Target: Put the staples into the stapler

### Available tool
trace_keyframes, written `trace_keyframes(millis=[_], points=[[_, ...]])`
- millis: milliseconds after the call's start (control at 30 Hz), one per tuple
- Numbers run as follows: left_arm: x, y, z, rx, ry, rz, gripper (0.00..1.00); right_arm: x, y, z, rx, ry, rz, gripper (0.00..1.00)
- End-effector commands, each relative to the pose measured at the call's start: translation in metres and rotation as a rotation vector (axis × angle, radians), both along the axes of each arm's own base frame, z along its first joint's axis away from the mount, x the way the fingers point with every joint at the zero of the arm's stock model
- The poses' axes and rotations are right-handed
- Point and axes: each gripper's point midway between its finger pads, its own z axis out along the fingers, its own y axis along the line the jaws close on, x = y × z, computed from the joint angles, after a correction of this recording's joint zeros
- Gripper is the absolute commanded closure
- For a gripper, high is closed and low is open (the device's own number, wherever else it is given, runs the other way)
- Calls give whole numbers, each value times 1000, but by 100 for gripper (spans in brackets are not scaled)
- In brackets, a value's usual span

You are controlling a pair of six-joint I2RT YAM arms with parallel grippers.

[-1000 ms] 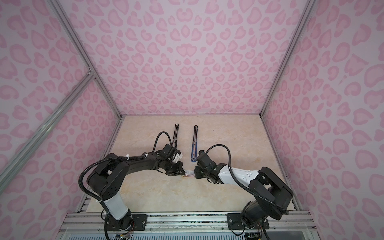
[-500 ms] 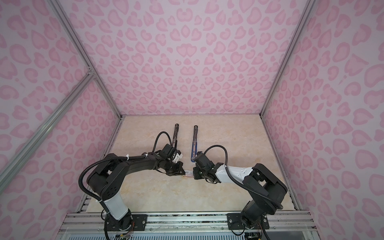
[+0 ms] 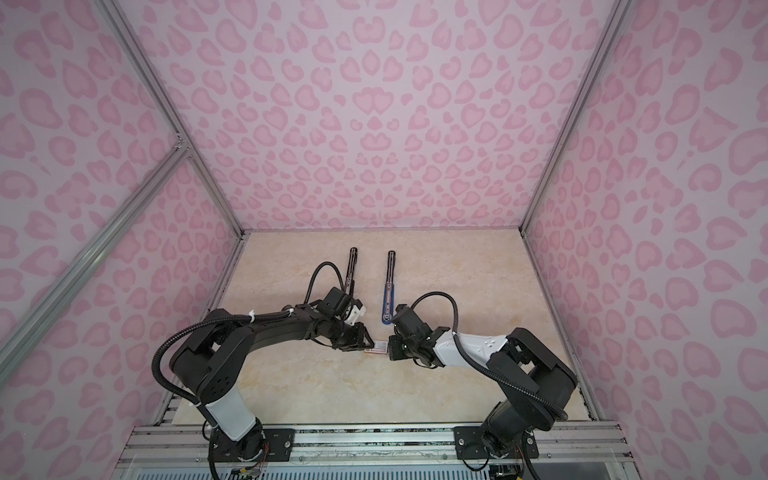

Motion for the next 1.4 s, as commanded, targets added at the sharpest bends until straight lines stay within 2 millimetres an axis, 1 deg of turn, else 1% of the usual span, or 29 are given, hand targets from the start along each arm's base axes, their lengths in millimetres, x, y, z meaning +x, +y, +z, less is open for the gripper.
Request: trace_keyframes(millis=[0,100,133,200,300,333,367,400,467,533,600,667,800,900,1000,1100,1200,1367], points=[[8,3,15,9,-60,8,46,3,-5,2,30,-11,4,100],[18,3,34,0,-131,8,39,4,-10,2,64,-1,16,100],[23,3,42,-3,-160,8,35,4,-11,3,70,-2,27,100],[32,1,58,-9,-222,-5,31,3,-12,3,77,-1,42,100],[50,-1,88,-2,-372,-39,26,3,-14,3,100,2,53,100],[57,0,97,5,-436,-53,21,4,-14,3,111,1,55,100],[62,-1,106,7,-494,-74,18,4,-15,2,122,4,56,100],[64,-2,112,6,-546,-118,1,4,-15,2,127,4,61,100],[62,-7,123,-17,-662,-213,2,5,-14,0,129,5,67,100],[50,-14,130,-79,-800,-347,2,5,-13,-1,136,7,74,100],[40,-15,129,-101,-911,-453,2,5,-12,-3,141,13,77,100],[35,-14,120,-84,-963,-538,0,5,-10,-4,154,19,86,100],[23,-18,95,-86,-965,-695,5,3,-7,-11,182,47,102,100],[23,-20,83,-73,-978,-741,5,1,-5,-15,182,66,126,100],[8,-25,68,-63,-977,-851,6,0,-6,-18,180,79,139,100],[0,-26,55,-27,-995,-899,8,0,-8,-21,180,93,140,100],[-4,-22,38,6,-975,-938,9,-2,-8,-23,183,102,146,100],[-4,-22,25,25,-957,-975,12,-3,-7,-23,187,108,148,100]])
